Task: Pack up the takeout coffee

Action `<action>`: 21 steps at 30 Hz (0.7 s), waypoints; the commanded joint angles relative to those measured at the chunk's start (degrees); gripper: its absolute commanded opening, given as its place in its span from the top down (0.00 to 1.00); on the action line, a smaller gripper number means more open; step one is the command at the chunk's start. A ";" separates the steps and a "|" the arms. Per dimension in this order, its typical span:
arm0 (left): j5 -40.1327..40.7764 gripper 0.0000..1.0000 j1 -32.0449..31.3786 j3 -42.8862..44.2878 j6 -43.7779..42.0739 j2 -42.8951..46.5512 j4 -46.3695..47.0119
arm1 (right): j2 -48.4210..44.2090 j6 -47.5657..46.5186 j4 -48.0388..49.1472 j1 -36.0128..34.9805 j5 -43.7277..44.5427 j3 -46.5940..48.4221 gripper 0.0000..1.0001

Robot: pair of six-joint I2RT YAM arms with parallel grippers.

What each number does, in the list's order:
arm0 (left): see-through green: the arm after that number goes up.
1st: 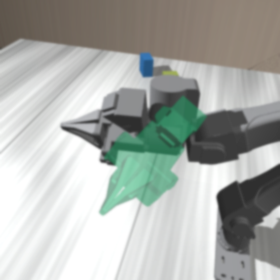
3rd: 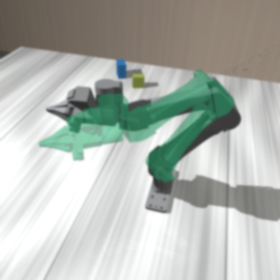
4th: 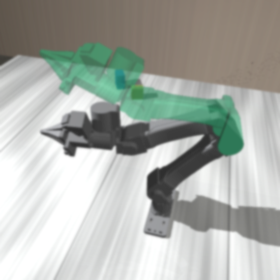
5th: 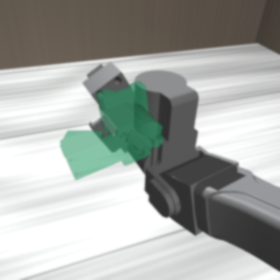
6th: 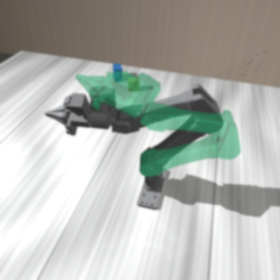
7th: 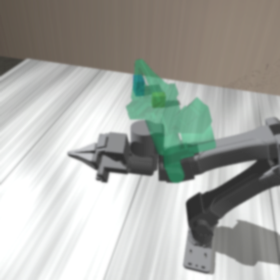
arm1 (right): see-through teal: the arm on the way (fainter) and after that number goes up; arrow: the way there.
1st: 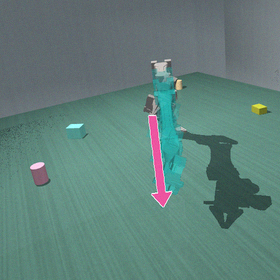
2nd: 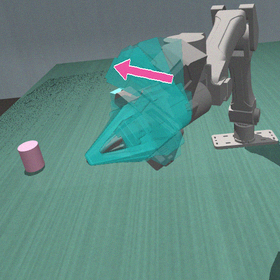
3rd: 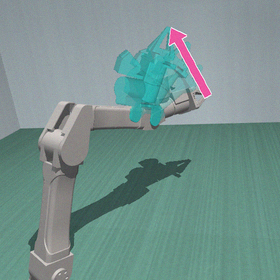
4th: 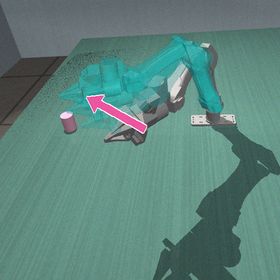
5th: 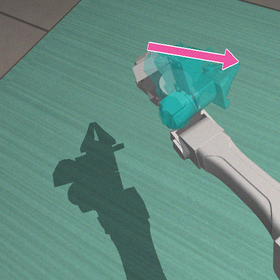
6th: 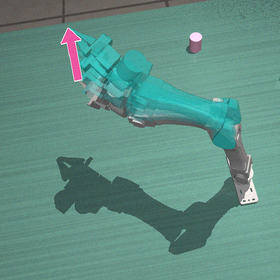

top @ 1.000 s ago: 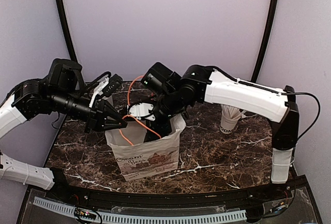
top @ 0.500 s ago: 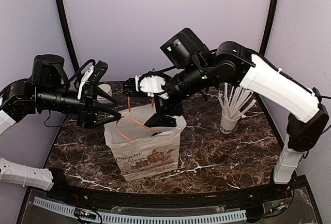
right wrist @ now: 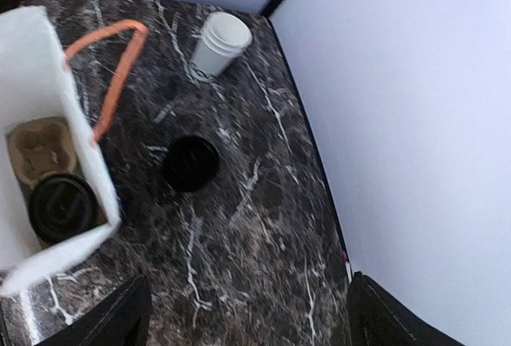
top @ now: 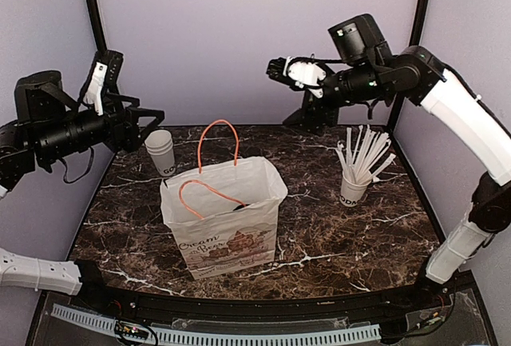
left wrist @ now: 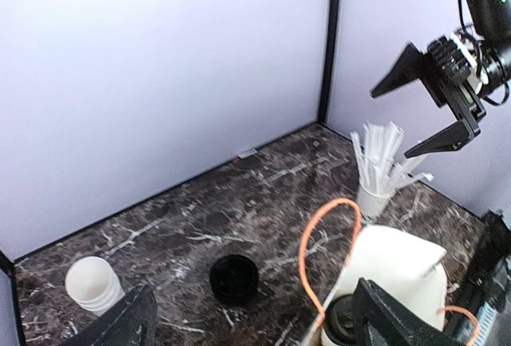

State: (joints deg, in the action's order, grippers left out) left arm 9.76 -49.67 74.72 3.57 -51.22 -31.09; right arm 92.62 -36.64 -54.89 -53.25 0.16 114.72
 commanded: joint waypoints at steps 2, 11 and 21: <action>16.96 0.12 0.22 -2.74 1.12 2.50 8.95 | -7.55 2.09 2.14 14.91 -2.52 -10.24 0.19; 19.52 0.21 0.83 0.09 5.82 -1.83 4.56 | -19.33 -4.09 -2.49 30.64 -13.30 -28.40 0.37; 15.01 0.22 1.35 1.93 6.81 -3.84 4.30 | -22.48 -13.87 -11.67 30.71 -11.12 -35.47 0.33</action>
State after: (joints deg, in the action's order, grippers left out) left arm 26.50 -48.64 74.32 9.06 -55.68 -26.87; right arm 68.16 -47.46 -64.84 -22.48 -12.01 81.19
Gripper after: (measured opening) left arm 0.780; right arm 0.668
